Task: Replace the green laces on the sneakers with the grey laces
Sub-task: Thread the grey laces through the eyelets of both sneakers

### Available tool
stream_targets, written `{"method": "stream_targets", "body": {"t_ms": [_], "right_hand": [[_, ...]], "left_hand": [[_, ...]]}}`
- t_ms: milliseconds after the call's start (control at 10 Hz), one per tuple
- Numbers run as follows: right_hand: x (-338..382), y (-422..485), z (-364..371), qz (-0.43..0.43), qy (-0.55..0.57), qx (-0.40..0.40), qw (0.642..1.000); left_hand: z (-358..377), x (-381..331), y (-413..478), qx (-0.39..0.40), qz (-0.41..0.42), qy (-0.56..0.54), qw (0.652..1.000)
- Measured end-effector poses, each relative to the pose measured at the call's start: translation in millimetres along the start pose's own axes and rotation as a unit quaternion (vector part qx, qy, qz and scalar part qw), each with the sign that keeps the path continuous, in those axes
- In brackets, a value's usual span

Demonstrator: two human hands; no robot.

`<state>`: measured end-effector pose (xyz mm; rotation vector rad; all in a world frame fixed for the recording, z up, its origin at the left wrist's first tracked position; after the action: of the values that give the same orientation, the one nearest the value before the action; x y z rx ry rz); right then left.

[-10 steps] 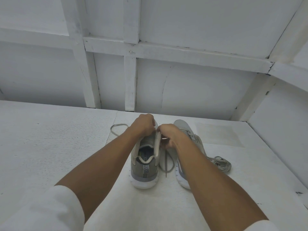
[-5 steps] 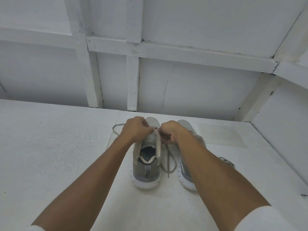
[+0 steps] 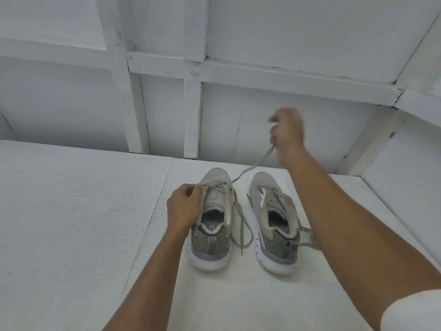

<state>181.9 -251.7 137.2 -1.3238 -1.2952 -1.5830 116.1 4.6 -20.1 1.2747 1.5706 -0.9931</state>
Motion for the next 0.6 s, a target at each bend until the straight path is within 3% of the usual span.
{"method": "stream_targets", "body": {"t_ms": [100, 200, 300, 400, 500, 600], "right_hand": [[-60, -47, 72, -0.062, -0.575, 0.302, 0.758], [-100, -72, 82, -0.031, -0.679, 0.337, 0.651], [-88, -55, 71, 0.013, -0.575, 0.306, 0.758], [-58, -23, 36, 0.097, -0.187, 0.158, 0.965], [-51, -15, 7, 0.153, 0.248, 0.010, 0.957], [-49, -12, -2, 0.142, 0.289, -0.023, 0.947]], "left_hand": [[0, 5, 0, -0.009, -0.004, -0.016, 1.000], [0, 10, 0, -0.014, -0.010, -0.029, 0.999], [1, 12, 1, -0.017, -0.014, -0.036, 0.999], [1, 13, 1, -0.023, -0.013, -0.037, 0.999], [2, 14, 0, -0.024, -0.009, -0.040, 0.999], [3, 10, -2, -0.026, -0.003, -0.041, 0.999]]}}
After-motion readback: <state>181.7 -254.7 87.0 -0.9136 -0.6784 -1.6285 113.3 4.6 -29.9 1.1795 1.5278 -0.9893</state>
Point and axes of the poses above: each hand's wrist, its own y-axis towards the middle knuckle, its own z-axis out of the palm, x = y × z, the point moved 8 cm from there along y, towards the middle knuckle, and after that the axes turned 9 degrees about x, right-handed, at the moved point
